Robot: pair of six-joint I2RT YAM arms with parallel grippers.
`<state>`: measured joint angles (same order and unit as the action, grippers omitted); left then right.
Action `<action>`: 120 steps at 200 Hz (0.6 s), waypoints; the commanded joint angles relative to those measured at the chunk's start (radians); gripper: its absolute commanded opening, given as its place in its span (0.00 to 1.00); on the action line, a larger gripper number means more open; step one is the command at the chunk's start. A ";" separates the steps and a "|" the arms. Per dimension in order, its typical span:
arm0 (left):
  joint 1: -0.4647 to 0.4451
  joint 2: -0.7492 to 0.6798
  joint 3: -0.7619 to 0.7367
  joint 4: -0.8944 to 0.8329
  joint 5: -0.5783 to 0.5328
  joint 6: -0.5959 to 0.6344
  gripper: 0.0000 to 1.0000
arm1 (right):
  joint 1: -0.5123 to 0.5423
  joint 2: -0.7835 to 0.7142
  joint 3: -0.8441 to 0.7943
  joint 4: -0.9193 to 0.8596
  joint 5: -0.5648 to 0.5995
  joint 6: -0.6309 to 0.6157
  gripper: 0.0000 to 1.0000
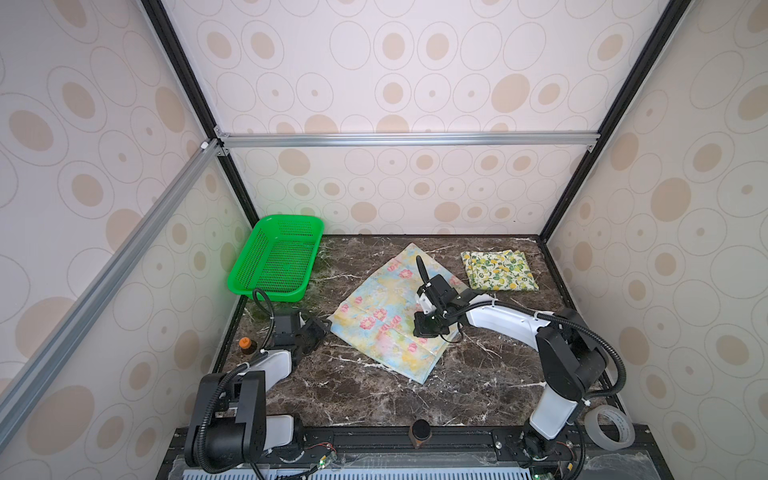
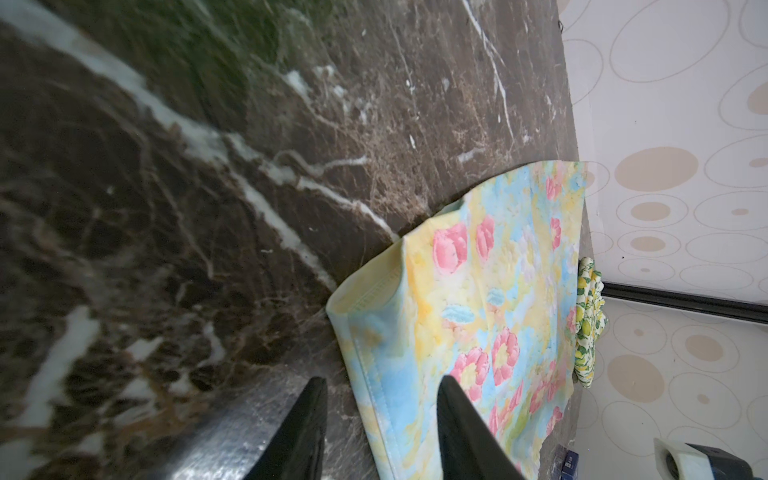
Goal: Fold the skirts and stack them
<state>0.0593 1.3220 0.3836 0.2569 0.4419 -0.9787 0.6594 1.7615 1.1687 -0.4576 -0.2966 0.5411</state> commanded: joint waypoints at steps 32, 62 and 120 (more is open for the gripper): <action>0.007 0.067 0.004 0.092 -0.012 -0.002 0.40 | -0.015 0.030 0.031 -0.027 -0.013 0.011 0.00; 0.007 0.102 0.010 0.117 -0.013 -0.002 0.38 | -0.021 0.031 0.033 -0.033 -0.011 0.011 0.00; 0.007 0.158 0.029 0.142 -0.014 0.008 0.35 | -0.027 0.038 0.033 -0.037 -0.011 0.011 0.00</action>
<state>0.0601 1.4536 0.3882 0.3870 0.4400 -0.9783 0.6415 1.7817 1.1793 -0.4679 -0.3035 0.5426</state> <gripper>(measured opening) 0.347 0.041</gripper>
